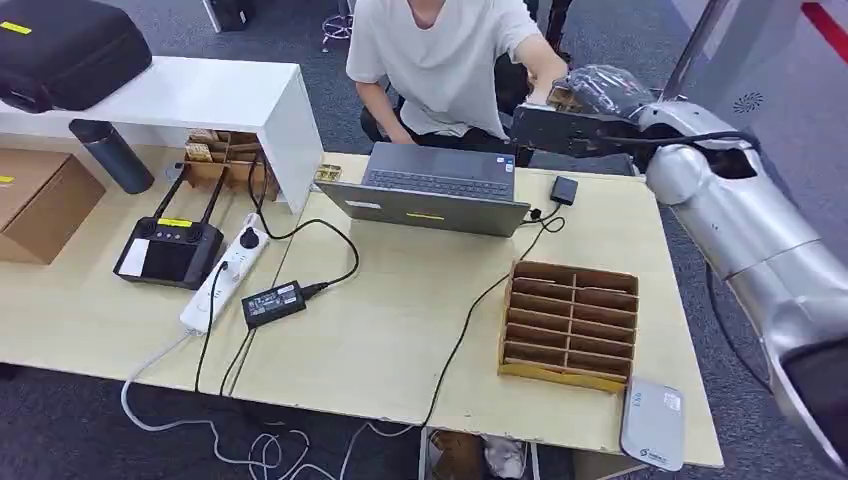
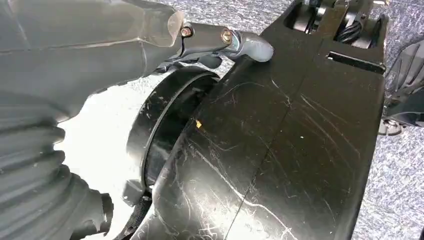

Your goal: Pass the card to the sensor for recognition and then transmit it.

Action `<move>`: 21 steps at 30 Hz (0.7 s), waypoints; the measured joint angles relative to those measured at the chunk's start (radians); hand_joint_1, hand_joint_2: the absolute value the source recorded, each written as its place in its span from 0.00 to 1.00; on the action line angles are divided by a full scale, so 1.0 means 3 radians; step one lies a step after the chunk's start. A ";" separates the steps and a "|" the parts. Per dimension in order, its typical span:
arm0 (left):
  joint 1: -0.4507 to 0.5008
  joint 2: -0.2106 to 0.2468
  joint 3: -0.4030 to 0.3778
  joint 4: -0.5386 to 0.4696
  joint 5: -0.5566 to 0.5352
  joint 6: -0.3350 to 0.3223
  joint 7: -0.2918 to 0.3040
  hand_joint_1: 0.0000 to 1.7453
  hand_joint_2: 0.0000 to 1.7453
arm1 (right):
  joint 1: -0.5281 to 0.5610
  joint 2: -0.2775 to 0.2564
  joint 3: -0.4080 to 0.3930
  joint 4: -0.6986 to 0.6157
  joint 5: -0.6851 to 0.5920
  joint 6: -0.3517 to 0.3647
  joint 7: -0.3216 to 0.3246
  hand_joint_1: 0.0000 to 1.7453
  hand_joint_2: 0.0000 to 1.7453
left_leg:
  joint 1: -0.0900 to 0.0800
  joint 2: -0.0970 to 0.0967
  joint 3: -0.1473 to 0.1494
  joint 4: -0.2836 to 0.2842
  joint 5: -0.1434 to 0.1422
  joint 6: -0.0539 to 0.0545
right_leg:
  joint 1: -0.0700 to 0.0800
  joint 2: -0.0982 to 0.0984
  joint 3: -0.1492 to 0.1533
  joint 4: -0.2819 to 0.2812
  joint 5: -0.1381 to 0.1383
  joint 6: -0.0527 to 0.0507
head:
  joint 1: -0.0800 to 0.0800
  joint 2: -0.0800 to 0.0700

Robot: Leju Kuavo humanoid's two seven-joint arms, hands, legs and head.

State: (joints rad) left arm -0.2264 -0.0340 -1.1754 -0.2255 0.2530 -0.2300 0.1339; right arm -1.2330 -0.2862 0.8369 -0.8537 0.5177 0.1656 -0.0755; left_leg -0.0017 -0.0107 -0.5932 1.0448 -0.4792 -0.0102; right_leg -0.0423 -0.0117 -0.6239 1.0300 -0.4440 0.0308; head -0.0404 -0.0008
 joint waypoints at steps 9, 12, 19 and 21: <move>0.0008 0.0000 0.0047 0.0000 -0.0029 0.0011 0.0003 0.00 1.00 | 0.0001 0.0019 0.0000 0.0022 0.0015 -0.0025 -0.0013 1.00 1.00 | 0.0000 0.0000 0.0000 0.0000 0.0000 0.0000 | 0.0000 0.0000 0.0000 0.0000 0.0000 0.0000 | 0.0000 0.0000; 0.0013 0.0000 0.0062 0.0000 -0.0036 0.0043 0.0018 0.00 1.00 | 0.0005 0.0014 -0.0001 0.0020 0.0048 -0.0070 -0.0027 1.00 1.00 | 0.0000 0.0001 0.0001 0.0000 0.0000 0.0000 | 0.0000 0.0000 -0.0002 0.0000 0.0000 0.0000 | 0.0000 0.0000; 0.0031 -0.0006 0.0112 0.0000 -0.0036 0.0127 0.0083 0.00 1.00 | 0.0079 -0.0054 -0.0034 -0.0067 0.0046 -0.0191 -0.0034 1.00 1.00 | 0.0000 0.0002 0.0001 0.0000 0.0000 0.0000 | 0.0000 0.0000 -0.0003 -0.0001 0.0000 0.0000 | 0.0000 0.0000; 0.0038 -0.0010 0.0123 -0.0001 -0.0036 0.0155 0.0107 0.00 1.00 | 0.0182 -0.0125 -0.0101 -0.0186 0.0016 -0.0295 -0.0057 1.00 1.00 | 0.0000 0.0001 0.0001 0.0000 0.0000 0.0000 | 0.0001 0.0000 -0.0002 -0.0002 0.0000 0.0000 | 0.0001 0.0000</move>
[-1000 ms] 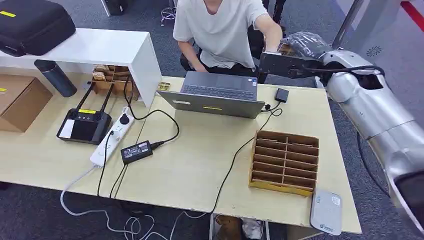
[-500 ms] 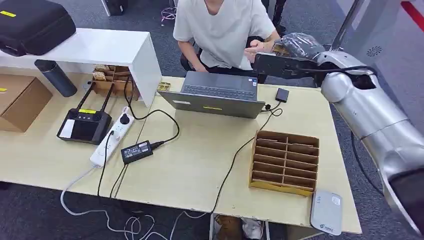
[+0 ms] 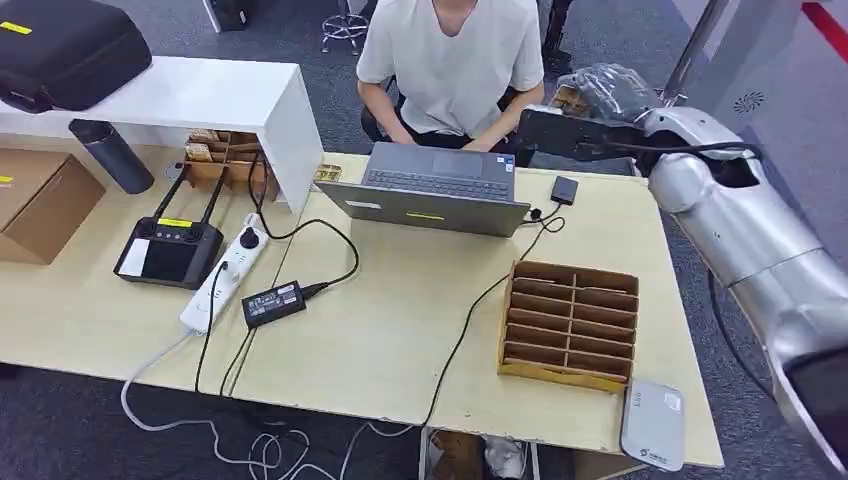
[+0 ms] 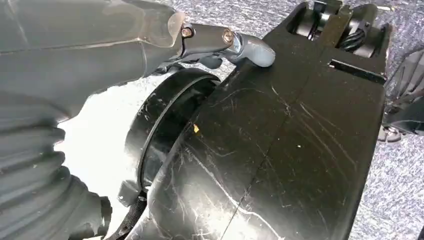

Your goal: Pass the card to the sensor for recognition and then transmit it.

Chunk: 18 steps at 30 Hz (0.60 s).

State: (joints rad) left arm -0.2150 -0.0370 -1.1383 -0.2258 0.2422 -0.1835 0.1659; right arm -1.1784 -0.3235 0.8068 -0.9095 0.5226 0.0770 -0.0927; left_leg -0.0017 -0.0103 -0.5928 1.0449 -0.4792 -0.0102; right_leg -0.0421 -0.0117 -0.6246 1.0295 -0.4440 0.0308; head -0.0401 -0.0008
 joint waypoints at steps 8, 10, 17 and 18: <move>0.0059 -0.0008 0.0156 0.0001 0.0000 0.0084 0.0005 0.00 1.00 | 0.0808 -0.0460 -0.0514 -0.0791 0.0183 -0.0291 0.0067 1.00 1.00 | 0.0001 -0.0001 -0.0002 0.0000 -0.0004 0.0003 | 0.0001 -0.0002 0.0004 -0.0008 -0.0001 0.0002 | 0.0000 0.0000; 0.0068 -0.0008 0.0183 0.0000 0.0000 0.0088 0.0005 0.00 1.00 | 0.0978 -0.0568 -0.0633 -0.0963 0.0195 -0.0285 0.0067 1.00 1.00 | 0.0001 0.0000 -0.0004 0.0000 -0.0005 0.0004 | 0.0001 -0.0001 0.0004 -0.0009 -0.0001 0.0002 | -0.0001 0.0000; 0.0074 -0.0009 0.0234 0.0000 0.0000 0.0088 0.0005 0.00 1.00 | 0.1201 -0.0741 -0.0824 -0.1243 0.0220 -0.0254 0.0066 1.00 1.00 | 0.0001 0.0006 -0.0002 0.0000 -0.0006 0.0002 | 0.0002 0.0002 0.0003 -0.0008 -0.0001 0.0002 | -0.0001 0.0000; 0.0074 -0.0009 0.0234 0.0001 0.0000 0.0088 0.0005 0.00 1.00 | 0.1209 -0.0751 -0.0830 -0.1260 0.0220 -0.0254 0.0066 1.00 1.00 | 0.0001 0.0006 -0.0002 0.0000 -0.0006 0.0002 | 0.0002 0.0002 0.0003 -0.0008 -0.0001 0.0002 | 0.0000 0.0000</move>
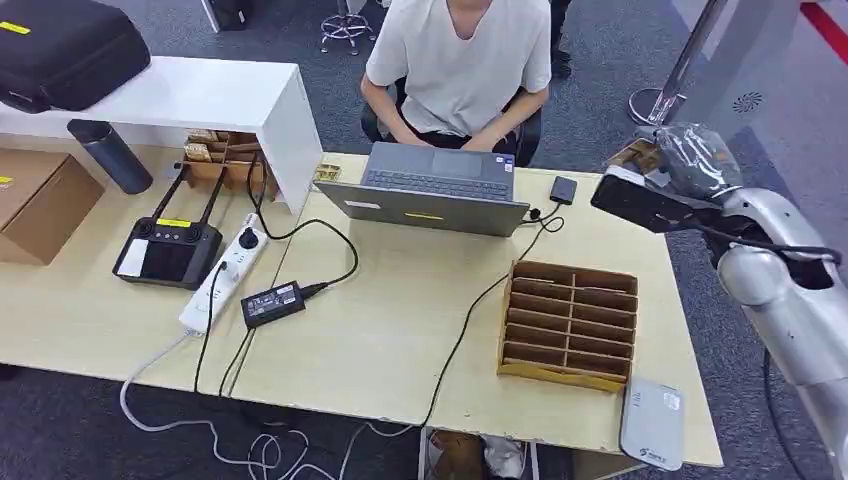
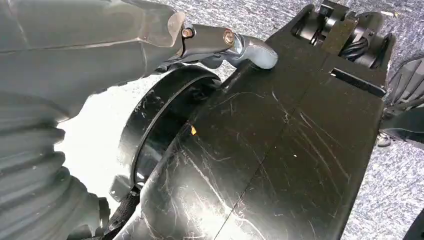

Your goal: Pass the card to the sensor for recognition and then transmit it.

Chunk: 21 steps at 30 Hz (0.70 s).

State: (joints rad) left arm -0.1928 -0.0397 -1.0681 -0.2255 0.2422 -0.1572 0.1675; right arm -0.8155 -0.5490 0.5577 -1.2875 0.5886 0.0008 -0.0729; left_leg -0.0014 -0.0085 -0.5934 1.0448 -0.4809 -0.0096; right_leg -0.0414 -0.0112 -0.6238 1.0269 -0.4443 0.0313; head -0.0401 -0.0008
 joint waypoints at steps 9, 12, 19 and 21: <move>0.0001 -0.0003 0.0006 0.0000 0.0000 0.0001 0.0000 0.00 1.00 | 0.0029 -0.0048 -0.0017 -0.0075 0.0001 0.0001 0.0000 1.00 1.00 | 0.0001 0.0000 0.0000 0.0000 0.0000 0.0000 | 0.0000 0.0000 0.0000 0.0001 0.0000 0.0000 | 0.0000 0.0000; 0.0001 -0.0003 0.0006 0.0000 0.0000 0.0001 0.0000 0.00 1.00 | 0.0032 -0.0052 -0.0016 -0.0076 0.0001 0.0001 0.0000 1.00 1.00 | 0.0000 0.0000 0.0000 0.0000 0.0000 0.0000 | -0.0001 0.0000 0.0000 0.0000 0.0000 0.0000 | -0.0001 0.0000; 0.0001 -0.0006 0.0015 0.0000 0.0000 -0.0003 0.0000 0.00 1.00 | 0.0063 -0.0078 -0.0032 -0.0086 -0.0046 0.0032 -0.0011 1.00 1.00 | 0.0000 -0.0001 0.0001 0.0000 0.0000 0.0000 | 0.0000 -0.0001 0.0000 0.0000 0.0000 0.0000 | -0.0001 0.0000; 0.0008 -0.0008 0.0036 0.0000 0.0000 -0.0004 0.0000 0.00 1.00 | 0.0154 -0.0123 -0.0090 -0.0139 -0.0069 0.0033 -0.0010 1.00 1.00 | 0.0000 -0.0008 -0.0001 0.0000 0.0000 0.0000 | 0.0000 -0.0008 0.0001 -0.0001 -0.0001 0.0001 | -0.0001 0.0000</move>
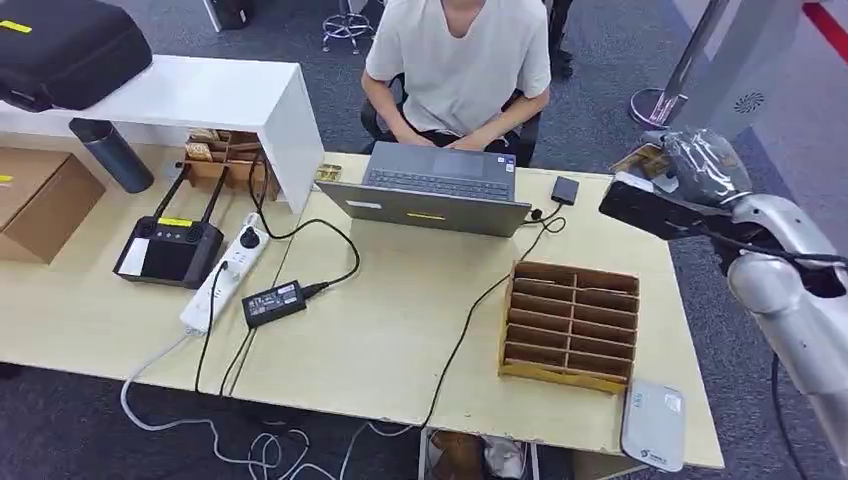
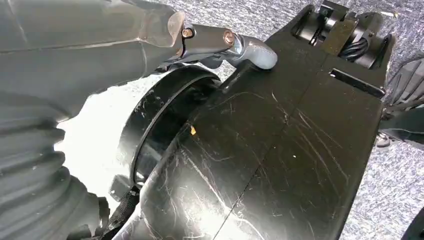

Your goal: Pass the card to the sensor for recognition and then transmit it.

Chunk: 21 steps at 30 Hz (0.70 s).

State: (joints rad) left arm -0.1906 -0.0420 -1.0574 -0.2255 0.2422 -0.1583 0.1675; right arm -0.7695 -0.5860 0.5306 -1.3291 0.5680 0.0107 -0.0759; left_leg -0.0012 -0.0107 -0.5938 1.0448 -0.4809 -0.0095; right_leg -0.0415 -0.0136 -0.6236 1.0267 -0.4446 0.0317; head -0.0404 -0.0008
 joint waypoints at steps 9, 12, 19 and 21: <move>0.0039 0.0000 0.0099 -0.0001 0.0000 0.0036 0.0000 0.00 1.00 | 0.0569 -0.0365 -0.0320 -0.0390 0.0172 -0.0036 0.0213 1.00 1.00 | -0.0002 0.0004 0.0004 0.0001 -0.0007 0.0007 | -0.0001 0.0004 -0.0003 -0.0005 -0.0003 0.0004 | -0.0001 0.0000; 0.0088 -0.0001 0.0163 0.0000 -0.0010 0.0090 -0.0013 0.00 1.00 | 0.1236 -0.0786 -0.0588 -0.0850 0.0390 -0.0140 0.0526 1.00 1.00 | 0.0002 -0.0036 0.0007 0.0000 -0.0013 0.0012 | 0.0003 -0.0039 0.0028 -0.0012 -0.0023 0.0019 | 0.0002 0.0000; 0.0107 0.0005 0.0238 0.0000 -0.0010 0.0109 -0.0032 0.00 1.00 | 0.2053 -0.1026 -0.1225 -0.1347 0.0455 -0.0089 0.0518 1.00 1.00 | 0.0002 -0.0004 0.0017 -0.0004 -0.0033 0.0010 | -0.0001 -0.0002 0.0025 -0.0011 -0.0026 0.0012 | 0.0006 0.0000; 0.0108 0.0004 0.0243 0.0000 -0.0010 0.0109 -0.0037 0.00 1.00 | 0.2129 -0.1027 -0.1297 -0.1394 0.0483 -0.0066 0.0507 1.00 1.00 | 0.0002 -0.0003 0.0019 -0.0004 -0.0032 0.0010 | -0.0001 -0.0001 0.0025 -0.0012 -0.0026 0.0012 | 0.0008 0.0000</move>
State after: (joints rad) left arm -0.1582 -0.0408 -0.9846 -0.2255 0.2392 -0.1255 0.1564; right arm -0.1307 -0.8942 0.1415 -1.7472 0.7130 -0.0091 0.0763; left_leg -0.0007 -0.0115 -0.5881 1.0436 -0.4906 -0.0065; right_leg -0.0418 -0.0140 -0.6161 1.0232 -0.4525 0.0354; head -0.0381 -0.0008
